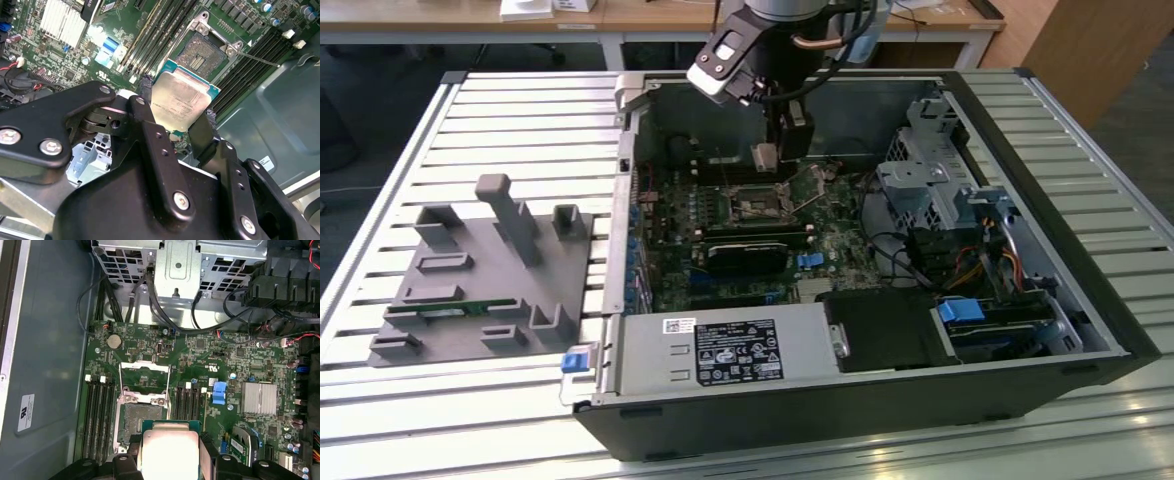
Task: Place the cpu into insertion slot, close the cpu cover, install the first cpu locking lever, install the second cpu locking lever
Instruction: 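Place the cpu into insertion slot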
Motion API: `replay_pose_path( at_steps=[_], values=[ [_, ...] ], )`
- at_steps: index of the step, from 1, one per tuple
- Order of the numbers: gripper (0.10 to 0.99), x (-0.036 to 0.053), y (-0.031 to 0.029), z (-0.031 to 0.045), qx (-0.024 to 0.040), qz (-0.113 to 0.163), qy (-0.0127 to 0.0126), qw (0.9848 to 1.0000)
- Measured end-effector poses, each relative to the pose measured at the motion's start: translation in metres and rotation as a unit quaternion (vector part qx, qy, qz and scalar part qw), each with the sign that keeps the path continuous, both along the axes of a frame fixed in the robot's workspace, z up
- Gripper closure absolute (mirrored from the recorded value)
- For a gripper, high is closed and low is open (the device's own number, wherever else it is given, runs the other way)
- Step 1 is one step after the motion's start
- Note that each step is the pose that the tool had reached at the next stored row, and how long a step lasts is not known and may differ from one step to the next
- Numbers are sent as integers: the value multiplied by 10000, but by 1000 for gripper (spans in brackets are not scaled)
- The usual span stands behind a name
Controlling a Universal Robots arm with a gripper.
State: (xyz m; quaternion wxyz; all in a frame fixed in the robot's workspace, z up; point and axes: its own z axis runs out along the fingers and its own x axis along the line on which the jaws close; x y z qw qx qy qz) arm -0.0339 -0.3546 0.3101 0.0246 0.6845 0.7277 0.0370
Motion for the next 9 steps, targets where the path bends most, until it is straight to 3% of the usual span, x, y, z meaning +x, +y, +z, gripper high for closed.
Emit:
replay_pose_path(
  at_steps=[9],
  values=[
    [545, 0, 0, -14, 0, 0, 0, 10000]
  ],
)
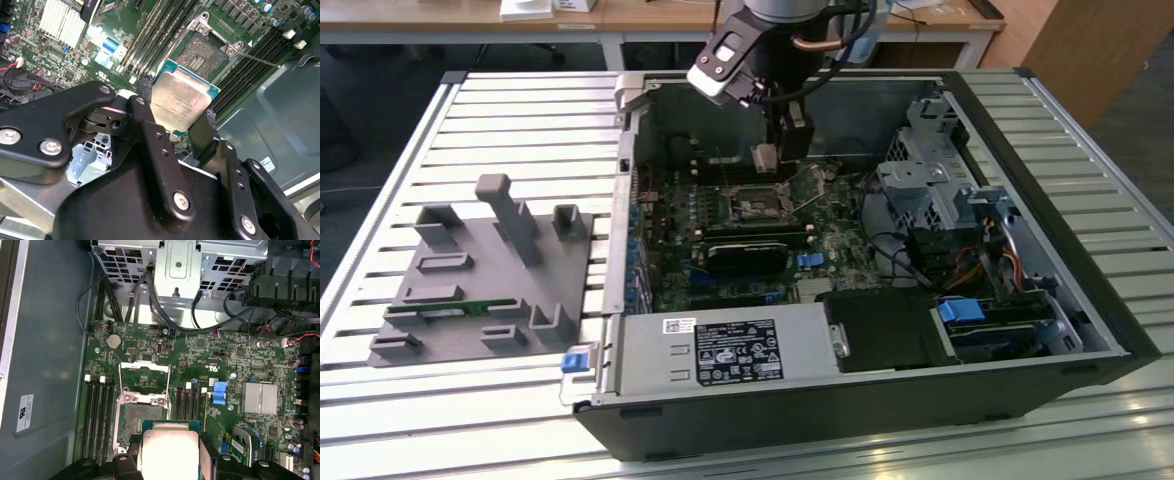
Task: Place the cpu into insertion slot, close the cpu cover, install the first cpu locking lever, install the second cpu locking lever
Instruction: 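Place the cpu into insertion slot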
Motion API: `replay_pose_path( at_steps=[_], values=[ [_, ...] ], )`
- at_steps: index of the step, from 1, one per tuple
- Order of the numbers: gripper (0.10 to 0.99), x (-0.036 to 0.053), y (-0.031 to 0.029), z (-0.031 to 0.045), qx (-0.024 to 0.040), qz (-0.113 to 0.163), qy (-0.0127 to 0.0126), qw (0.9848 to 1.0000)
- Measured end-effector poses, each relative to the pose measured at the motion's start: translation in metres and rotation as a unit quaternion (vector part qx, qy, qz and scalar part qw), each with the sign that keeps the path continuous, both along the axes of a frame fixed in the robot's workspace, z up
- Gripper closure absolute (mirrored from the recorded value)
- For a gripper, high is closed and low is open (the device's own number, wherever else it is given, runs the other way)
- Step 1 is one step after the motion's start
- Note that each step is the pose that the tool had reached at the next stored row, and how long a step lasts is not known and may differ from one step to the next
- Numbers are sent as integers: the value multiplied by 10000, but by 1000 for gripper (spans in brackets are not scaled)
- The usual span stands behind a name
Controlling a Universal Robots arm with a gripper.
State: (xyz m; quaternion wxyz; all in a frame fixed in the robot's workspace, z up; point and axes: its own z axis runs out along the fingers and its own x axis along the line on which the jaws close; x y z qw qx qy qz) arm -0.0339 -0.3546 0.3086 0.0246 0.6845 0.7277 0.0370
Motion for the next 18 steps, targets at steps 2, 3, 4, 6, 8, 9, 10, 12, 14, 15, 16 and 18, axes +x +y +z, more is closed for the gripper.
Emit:
replay_pose_path(
  at_steps=[2, 3, 4, 6, 8, 9, 10, 12, 14, 15, 16, 18],
  values=[
    [545, 0, 0, -4, 0, 0, 0, 10000],
    [545, 0, 0, -9, 1, 0, 0, 10000],
    [545, 0, 0, -10, 1, 0, 0, 10000],
    [545, 0, 0, -14, 1, 0, 0, 10000],
    [545, 0, 0, -20, 1, 0, -1, 10000],
    [545, 0, 0, -24, 2, -1, -1, 10000],
    [545, 0, 0, -29, 1, -1, -1, 10000],
    [545, 0, 0, -37, 0, -2, 0, 10000],
    [545, 0, 0, -44, 0, -3, 0, 10000],
    [545, 0, 0, -47, 0, -3, 0, 10000],
    [545, 0, 0, -49, 0, -3, 0, 10000],
    [545, 0, 0, -54, 0, -3, 0, 10000]
  ],
)
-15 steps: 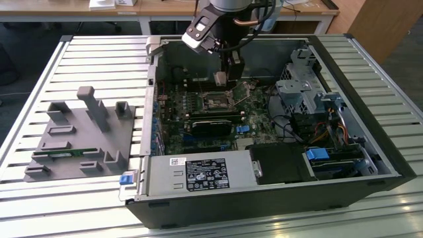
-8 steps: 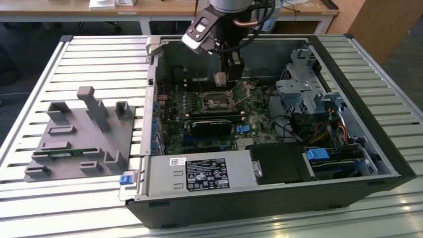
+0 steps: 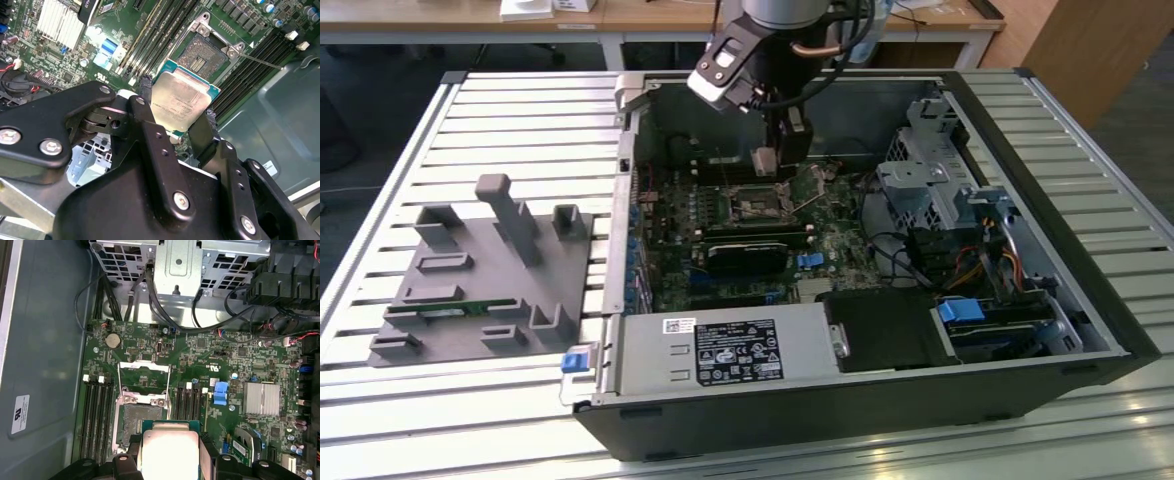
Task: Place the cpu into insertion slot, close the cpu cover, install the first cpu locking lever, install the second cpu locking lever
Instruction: 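Place the cpu into insertion slot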
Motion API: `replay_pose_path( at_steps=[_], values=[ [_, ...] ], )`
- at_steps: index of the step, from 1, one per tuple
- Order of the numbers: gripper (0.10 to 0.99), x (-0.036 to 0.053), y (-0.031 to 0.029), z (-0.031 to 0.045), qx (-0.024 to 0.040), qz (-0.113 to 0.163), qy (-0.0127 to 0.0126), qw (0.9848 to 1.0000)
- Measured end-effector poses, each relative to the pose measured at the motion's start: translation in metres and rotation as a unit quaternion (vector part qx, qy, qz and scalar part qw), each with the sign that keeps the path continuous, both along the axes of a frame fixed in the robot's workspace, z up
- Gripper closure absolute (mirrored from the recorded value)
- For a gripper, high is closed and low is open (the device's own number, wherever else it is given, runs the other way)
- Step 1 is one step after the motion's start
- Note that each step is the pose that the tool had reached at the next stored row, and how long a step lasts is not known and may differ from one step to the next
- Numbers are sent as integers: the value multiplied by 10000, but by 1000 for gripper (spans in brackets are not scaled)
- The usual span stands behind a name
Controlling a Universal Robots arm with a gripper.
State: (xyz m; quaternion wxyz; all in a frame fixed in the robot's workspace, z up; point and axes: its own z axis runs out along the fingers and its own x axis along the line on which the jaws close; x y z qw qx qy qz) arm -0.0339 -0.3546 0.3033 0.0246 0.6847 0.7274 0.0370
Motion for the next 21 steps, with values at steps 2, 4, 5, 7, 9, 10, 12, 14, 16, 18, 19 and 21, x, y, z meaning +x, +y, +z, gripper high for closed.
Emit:
replay_pose_path(
  at_steps=[2, 4, 5, 7, 9, 10, 12, 14, 16, 18, 19, 21],
  values=[
    [545, 0, 0, -4, 0, 0, 0, 10000],
    [545, 0, 0, -8, 0, 0, 0, 10000],
    [545, 0, 0, -10, 0, 0, 0, 10000],
    [545, 0, 0, -15, 1, 0, 0, 10000],
    [545, 0, 0, -20, 1, 0, -1, 10000],
    [545, 0, 0, -23, 1, 0, 0, 10000],
    [545, 0, 0, -28, 1, 0, 0, 10000],
    [545, 0, 0, -33, 0, 0, 0, 10000],
    [545, 0, 0, -38, 1, 0, 0, 10000],
    [545, 0, 0, -42, 0, 0, 0, 10000],
    [545, 0, 0, -46, 1, 0, -1, 10000],
    [545, 0, 0, -53, 1, 0, -1, 10000]
  ],
)
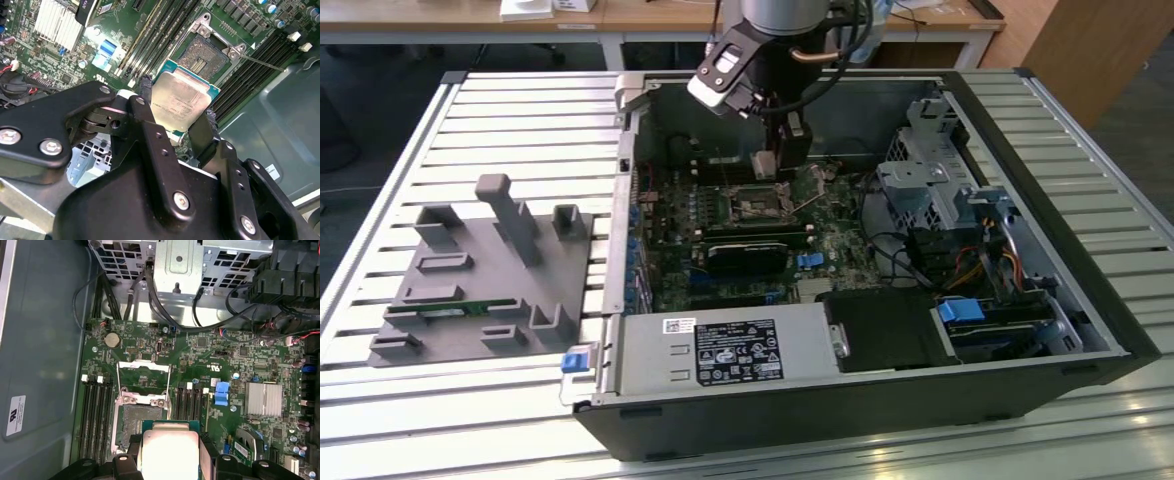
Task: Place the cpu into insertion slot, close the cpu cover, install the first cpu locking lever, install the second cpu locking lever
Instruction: 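Place the cpu into insertion slot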
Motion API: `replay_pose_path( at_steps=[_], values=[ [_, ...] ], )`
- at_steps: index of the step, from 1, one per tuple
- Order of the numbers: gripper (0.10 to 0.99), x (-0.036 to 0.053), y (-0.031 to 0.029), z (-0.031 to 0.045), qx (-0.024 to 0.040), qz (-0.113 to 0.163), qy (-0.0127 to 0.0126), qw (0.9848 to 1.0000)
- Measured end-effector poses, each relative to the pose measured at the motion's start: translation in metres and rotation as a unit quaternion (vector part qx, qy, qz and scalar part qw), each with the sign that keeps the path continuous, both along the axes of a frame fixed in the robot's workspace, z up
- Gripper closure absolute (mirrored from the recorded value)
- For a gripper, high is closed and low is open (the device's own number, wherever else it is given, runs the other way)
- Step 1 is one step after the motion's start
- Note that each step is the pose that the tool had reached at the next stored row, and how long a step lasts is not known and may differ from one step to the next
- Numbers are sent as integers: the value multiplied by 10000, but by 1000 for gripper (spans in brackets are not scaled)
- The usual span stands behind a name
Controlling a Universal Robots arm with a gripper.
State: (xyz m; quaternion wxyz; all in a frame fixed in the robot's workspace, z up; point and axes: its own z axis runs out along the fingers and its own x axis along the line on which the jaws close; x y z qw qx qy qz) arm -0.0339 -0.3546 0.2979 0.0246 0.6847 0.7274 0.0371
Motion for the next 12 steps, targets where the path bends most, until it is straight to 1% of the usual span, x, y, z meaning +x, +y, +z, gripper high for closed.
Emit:
replay_pose_path(
  at_steps=[12],
  values=[
    [545, 0, 0, -27, -1, 0, 0, 10000]
  ],
)
